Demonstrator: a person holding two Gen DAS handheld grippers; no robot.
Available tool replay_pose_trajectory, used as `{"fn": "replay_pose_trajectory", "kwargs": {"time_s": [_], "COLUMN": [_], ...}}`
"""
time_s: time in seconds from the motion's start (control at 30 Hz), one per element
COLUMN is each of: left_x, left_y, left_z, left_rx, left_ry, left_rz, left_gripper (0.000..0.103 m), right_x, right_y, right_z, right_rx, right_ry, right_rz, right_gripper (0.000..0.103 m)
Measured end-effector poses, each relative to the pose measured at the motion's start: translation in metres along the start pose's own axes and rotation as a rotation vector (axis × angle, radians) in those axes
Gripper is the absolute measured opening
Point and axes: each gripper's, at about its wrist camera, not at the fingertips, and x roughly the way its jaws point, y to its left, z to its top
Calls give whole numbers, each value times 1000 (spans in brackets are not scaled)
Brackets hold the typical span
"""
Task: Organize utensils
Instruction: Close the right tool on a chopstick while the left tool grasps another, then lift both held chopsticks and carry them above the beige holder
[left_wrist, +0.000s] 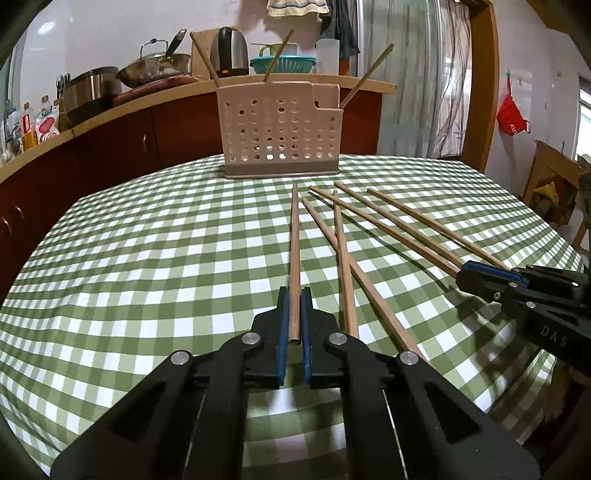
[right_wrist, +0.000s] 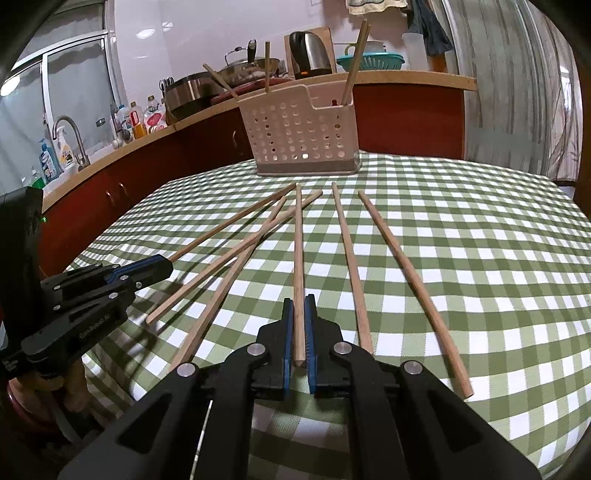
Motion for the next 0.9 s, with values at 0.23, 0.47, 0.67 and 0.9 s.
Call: {"fn": "replay_pose_trajectory", "kwargs": {"time_s": [0.23, 0.47, 0.67, 0.9], "left_x": [-14, -29, -42, -57], "left_y": [3, 4, 5, 9], "left_z": [9, 19, 26, 36], "left_rx": [0, -3, -9, -10], "left_ry": [-49, -104, -153, -205], "left_rz": [23, 53, 77, 109], "left_gripper": [7, 7, 7, 7], "right_x": [-11, -22, -29, -41], "right_y": [-4, -1, 0, 2], "right_z": [9, 16, 21, 30], "right_rx": [3, -18, -38, -62], "right_ry": [-43, -78, -103, -148], "right_rz": [-12, -20, -26, -42], "right_gripper": [7, 7, 7, 7]}}
